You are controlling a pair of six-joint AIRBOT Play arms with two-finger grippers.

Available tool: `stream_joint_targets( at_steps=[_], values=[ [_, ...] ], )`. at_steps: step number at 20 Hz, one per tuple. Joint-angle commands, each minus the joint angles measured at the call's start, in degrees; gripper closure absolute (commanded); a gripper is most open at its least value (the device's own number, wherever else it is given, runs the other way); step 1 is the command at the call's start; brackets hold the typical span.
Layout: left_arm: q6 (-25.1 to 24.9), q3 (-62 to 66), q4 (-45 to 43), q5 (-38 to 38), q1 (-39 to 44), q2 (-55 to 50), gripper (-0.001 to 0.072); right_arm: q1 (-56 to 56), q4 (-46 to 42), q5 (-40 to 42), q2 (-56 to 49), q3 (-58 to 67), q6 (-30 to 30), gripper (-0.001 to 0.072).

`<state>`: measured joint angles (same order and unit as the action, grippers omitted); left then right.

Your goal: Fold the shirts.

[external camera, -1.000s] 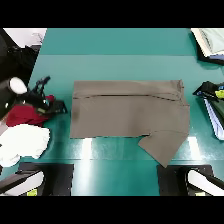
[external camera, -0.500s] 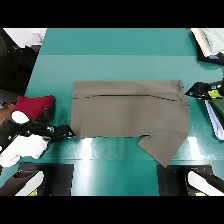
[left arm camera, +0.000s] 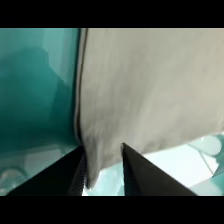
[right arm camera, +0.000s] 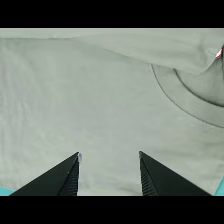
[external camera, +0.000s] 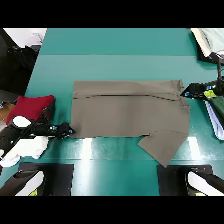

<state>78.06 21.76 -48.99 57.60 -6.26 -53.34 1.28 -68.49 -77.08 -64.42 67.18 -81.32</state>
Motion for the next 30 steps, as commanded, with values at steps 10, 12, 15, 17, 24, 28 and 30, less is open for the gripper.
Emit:
stream_joint_targets(
  at_steps=[10, 12, 15, 17, 24, 28, 30],
  values=[
    [-3.54, 10.80, 2.54, 2.27, 0.00, 0.13, 0.0682, 20.37, -0.66, -7.26, 9.31, -25.55, -0.04, 0.0278],
    [-3.54, 11.08, 2.67, 1.81, 0.00, 0.13, 0.0682, 25.46, -0.15, -7.41, 10.82, -32.33, -0.04, 0.0278],
    [-3.54, 11.08, 2.60, 1.81, -0.02, 0.13, 0.0682, 27.32, -0.02, -6.12, 11.91, -38.75, -0.02, 0.0279],
    [-3.54, 11.08, 2.62, 1.79, -0.02, 0.13, 0.0682, 25.64, -0.04, -4.24, 11.82, -41.16, -0.04, 0.0279],
    [-3.54, 11.08, 2.62, 1.88, -0.02, 0.13, 0.0682, 17.03, -0.09, 2.12, 11.85, -42.29, -1.25, 0.0422],
    [-3.54, 11.08, 2.58, 1.99, -0.02, 0.13, 0.0682, 16.22, -0.24, 2.03, 11.89, -42.27, -1.16, 0.0664],
    [-3.61, 11.10, 2.34, 2.80, -0.02, 0.13, 0.0682, 16.22, -0.39, 0.42, 11.89, -41.86, -1.07, 0.0690]
  ],
)
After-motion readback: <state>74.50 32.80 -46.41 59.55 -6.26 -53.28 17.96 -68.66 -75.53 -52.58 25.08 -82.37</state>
